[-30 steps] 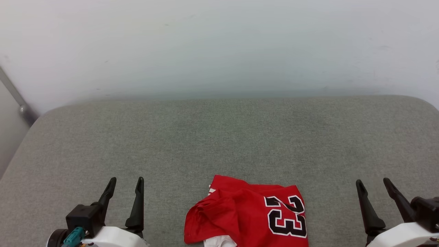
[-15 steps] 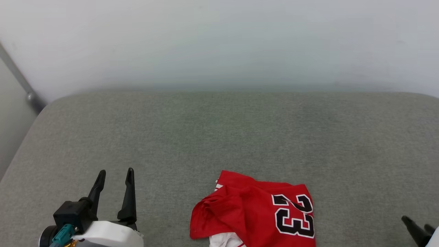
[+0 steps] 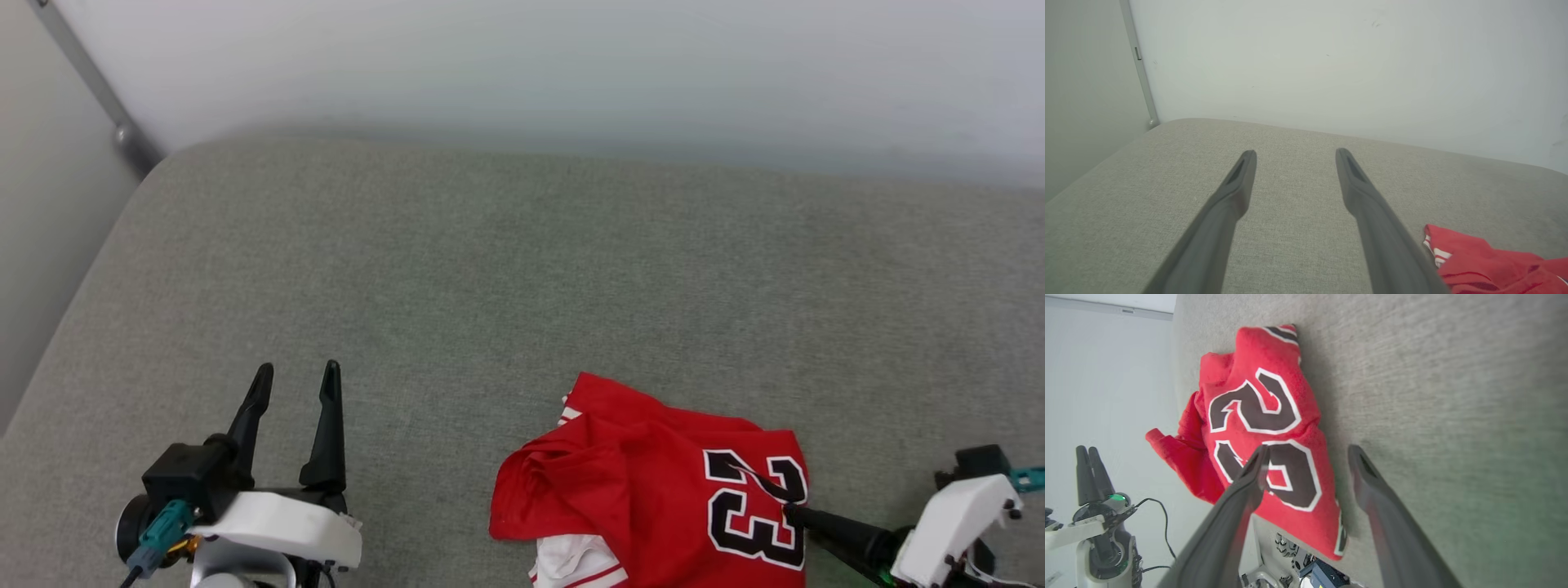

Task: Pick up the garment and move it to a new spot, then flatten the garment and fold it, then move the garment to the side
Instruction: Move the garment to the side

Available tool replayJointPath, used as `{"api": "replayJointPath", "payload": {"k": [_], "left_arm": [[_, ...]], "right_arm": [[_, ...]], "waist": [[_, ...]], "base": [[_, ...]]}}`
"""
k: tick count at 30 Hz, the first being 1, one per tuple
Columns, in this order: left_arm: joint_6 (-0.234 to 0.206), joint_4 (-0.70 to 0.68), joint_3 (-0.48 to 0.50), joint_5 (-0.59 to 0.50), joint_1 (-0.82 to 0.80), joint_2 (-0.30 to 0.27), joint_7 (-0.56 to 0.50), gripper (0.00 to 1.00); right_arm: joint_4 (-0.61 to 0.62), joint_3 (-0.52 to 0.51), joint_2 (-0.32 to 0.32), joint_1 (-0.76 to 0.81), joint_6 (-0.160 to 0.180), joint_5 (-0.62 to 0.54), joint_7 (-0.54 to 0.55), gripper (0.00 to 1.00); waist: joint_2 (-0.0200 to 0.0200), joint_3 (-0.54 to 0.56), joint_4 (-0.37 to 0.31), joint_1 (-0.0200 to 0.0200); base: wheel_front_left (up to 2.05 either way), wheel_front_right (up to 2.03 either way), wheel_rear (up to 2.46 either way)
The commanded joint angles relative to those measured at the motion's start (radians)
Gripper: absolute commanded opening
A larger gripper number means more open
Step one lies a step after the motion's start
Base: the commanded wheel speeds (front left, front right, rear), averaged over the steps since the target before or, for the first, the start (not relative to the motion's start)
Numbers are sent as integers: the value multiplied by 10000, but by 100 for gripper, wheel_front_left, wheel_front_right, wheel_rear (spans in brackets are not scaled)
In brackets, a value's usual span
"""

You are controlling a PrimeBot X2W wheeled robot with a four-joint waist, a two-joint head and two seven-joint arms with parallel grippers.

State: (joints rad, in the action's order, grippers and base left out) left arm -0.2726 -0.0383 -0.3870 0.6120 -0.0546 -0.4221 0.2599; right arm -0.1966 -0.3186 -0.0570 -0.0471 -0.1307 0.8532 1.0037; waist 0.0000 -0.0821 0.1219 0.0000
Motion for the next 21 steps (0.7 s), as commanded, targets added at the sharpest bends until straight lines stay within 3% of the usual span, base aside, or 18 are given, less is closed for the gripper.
{"api": "replayJointPath", "payload": {"k": [1,6,7,9,10,16,21], "left_arm": [[93,62,1,-64,-237,59,48,100],[250,216,22,-151,-462,132,58,100],[267,261,14,-170,-489,144,58,100],[310,326,10,-204,-519,177,61,100],[321,360,15,-201,-521,198,62,100],[350,512,35,-221,-308,213,64,100],[344,513,22,-244,-109,178,64,100]], "right_arm": [[-307,154,54,-305,1,460,-33,100],[-1514,689,78,-737,6,1238,-170,100],[-1746,814,80,-787,9,1345,-196,74],[-2002,1016,82,-930,9,1520,-296,6],[-2054,1111,83,-994,8,1603,-360,0],[-1585,1764,-104,-1158,1,1264,-743,0],[-525,3061,-740,-1090,3,245,-1211,0]], "waist": [[0,-285,256,0],[0,-482,391,0],[0,-490,410,0],[0,-472,427,0],[0,-442,426,0],[0,-36,253,0],[0,396,-152,0]], "base": [[0,0,0],[0,0,0],[0,0,0],[0,0,0],[0,0,0],[0,0,0],[0,0,0]]}}
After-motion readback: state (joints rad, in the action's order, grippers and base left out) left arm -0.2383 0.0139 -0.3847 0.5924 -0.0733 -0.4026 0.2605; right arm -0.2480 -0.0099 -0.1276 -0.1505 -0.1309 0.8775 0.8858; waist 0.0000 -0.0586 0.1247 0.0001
